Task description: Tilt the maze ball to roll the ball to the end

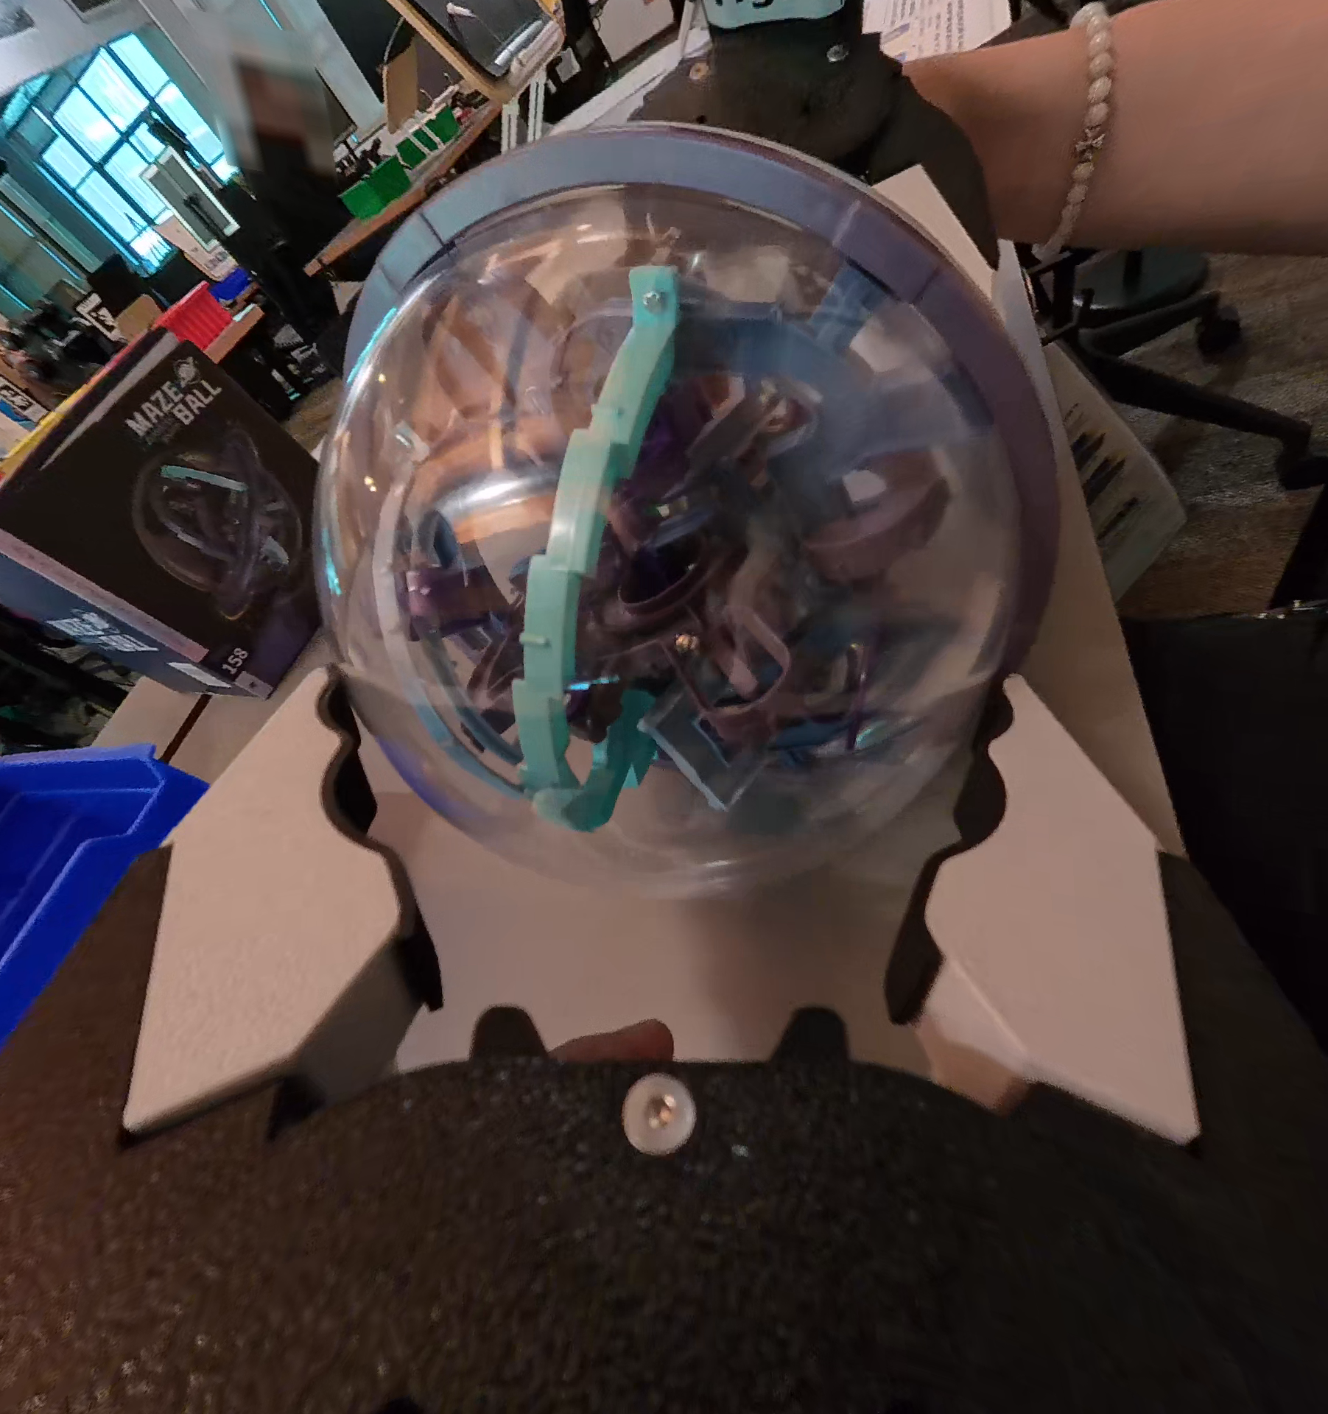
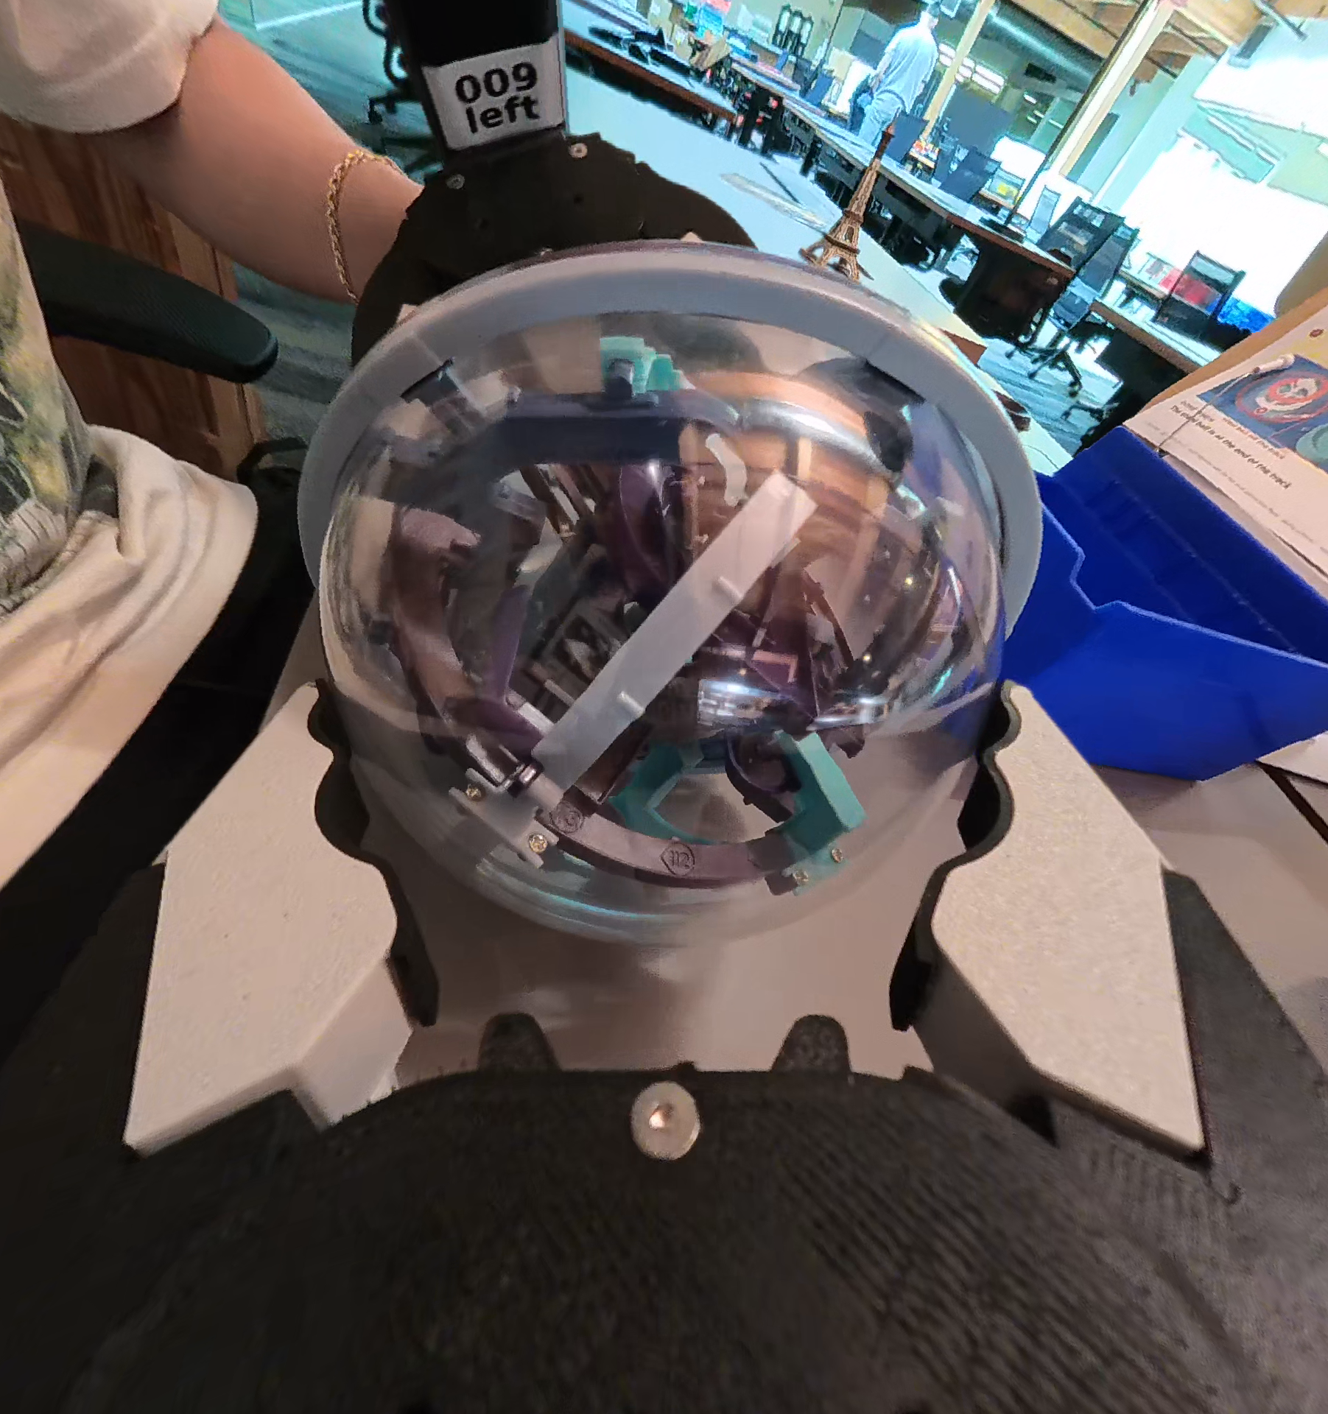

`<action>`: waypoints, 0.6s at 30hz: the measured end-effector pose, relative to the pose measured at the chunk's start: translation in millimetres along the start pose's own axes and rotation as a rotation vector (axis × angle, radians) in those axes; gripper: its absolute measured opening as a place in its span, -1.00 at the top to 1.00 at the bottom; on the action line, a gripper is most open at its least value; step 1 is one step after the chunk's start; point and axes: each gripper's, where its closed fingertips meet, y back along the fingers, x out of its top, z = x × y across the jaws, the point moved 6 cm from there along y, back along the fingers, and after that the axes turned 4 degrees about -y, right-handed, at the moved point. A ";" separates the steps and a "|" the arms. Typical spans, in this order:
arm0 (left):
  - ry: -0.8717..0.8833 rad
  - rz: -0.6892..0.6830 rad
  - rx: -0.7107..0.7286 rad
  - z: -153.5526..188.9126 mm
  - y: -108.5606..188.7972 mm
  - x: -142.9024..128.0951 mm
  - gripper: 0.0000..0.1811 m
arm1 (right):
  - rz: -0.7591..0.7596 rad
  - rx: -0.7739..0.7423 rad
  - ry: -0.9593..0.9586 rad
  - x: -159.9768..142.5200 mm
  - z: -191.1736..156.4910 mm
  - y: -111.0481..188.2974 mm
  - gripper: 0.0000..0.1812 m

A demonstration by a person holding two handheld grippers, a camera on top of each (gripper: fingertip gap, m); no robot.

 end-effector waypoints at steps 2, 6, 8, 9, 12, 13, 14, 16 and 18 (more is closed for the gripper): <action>0.013 0.003 -0.022 -0.8 0.1 1.1 -0.67 | -0.002 0.005 -0.032 -1.9 -0.1 0.2 -0.72; 0.030 0.000 -0.053 -2.9 -0.7 2.2 -0.67 | -0.016 0.005 -0.072 -4.0 0.4 0.6 -0.72; 0.038 -0.004 -0.066 -4.3 -1.0 2.1 -0.67 | -0.021 0.001 -0.087 -4.1 1.1 0.6 -0.72; 0.043 -0.006 -0.073 -5.0 -1.2 1.9 -0.67 | -0.023 -0.001 -0.094 -4.0 1.5 0.6 -0.72; 0.062 -0.008 -0.097 -7.1 -1.4 1.6 -0.67 | -0.027 -0.004 -0.123 -4.0 2.1 0.2 -0.73; 0.072 -0.008 -0.107 -7.6 -1.1 1.7 -0.67 | -0.024 -0.003 -0.137 -4.2 2.1 0.0 -0.72; 0.083 -0.007 -0.118 -8.4 -1.1 1.5 -0.67 | -0.019 -0.002 -0.153 -4.3 2.2 -0.4 -0.72; 0.106 -0.009 -0.140 -9.9 -0.9 1.5 -0.66 | -0.005 0.001 -0.187 -5.0 2.5 -0.8 -0.72; 0.141 -0.006 -0.171 -11.3 -0.6 2.6 -0.66 | -0.005 0.017 -0.242 -7.3 2.2 -1.4 -0.72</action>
